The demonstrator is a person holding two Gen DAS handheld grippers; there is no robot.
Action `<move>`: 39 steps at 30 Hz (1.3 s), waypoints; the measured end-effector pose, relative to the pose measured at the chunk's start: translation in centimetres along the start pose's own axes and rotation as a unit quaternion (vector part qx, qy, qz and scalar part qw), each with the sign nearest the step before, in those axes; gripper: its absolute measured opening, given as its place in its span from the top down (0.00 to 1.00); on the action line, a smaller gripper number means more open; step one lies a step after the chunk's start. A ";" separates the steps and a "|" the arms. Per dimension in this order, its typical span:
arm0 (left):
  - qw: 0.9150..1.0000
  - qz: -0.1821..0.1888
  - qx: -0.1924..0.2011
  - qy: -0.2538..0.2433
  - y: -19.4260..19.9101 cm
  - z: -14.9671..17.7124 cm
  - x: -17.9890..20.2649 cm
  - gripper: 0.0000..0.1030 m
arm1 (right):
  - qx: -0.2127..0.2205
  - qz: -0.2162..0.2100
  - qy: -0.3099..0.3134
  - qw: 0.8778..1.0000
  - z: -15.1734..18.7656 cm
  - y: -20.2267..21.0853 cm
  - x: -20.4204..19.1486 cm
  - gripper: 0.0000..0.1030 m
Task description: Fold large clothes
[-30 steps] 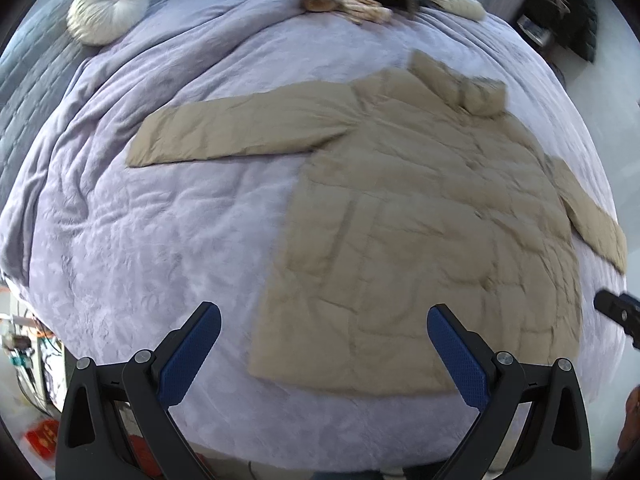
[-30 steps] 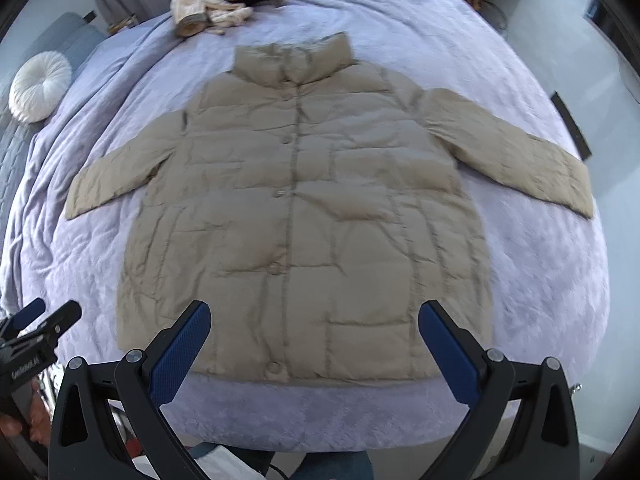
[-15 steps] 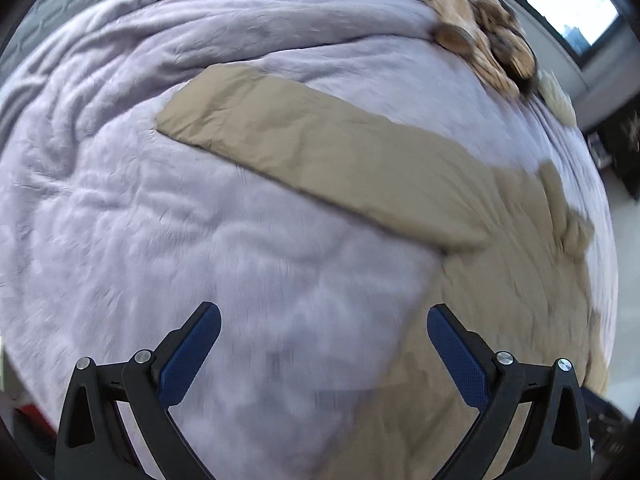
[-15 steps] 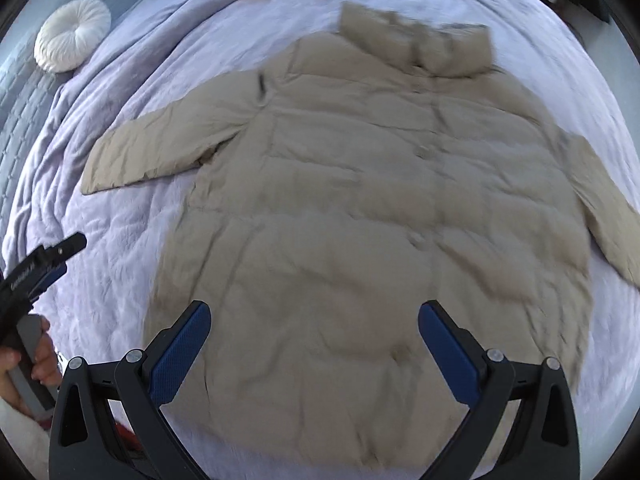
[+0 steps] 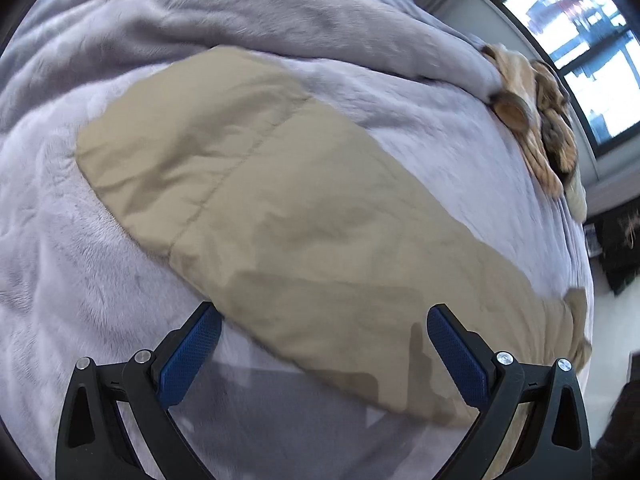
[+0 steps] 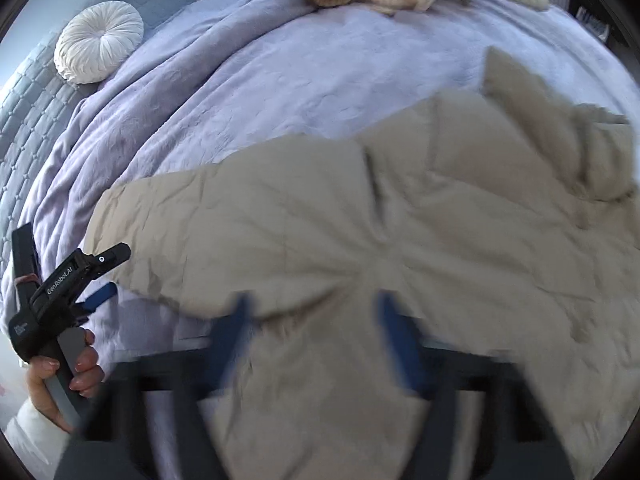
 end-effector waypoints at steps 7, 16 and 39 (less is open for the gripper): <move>0.999 -0.031 0.028 -0.014 -1.2 -1.1 0.4 0.40 | -0.005 0.001 -0.013 1.000 -0.1 -4.4 -0.4 0.81; 0.993 0.036 0.030 -0.110 0.4 -1.6 6.3 0.93 | -0.020 -0.020 -0.045 0.999 0.4 -6.2 1.1 0.84; 0.860 0.093 -0.096 -0.493 -9.6 26.7 40.9 0.93 | 0.029 -0.003 -0.200 0.979 10.9 5.6 24.5 0.84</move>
Point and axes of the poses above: each gripper's, at about its wrist camera, not at the fingertips, and y roughly against the way its jaws point, x to its right, z to its underside, the point moved 3 cm from there along -y, roughly the way its jaws point, and after that the axes turned 15 degrees about z, right-handed, at the moved point
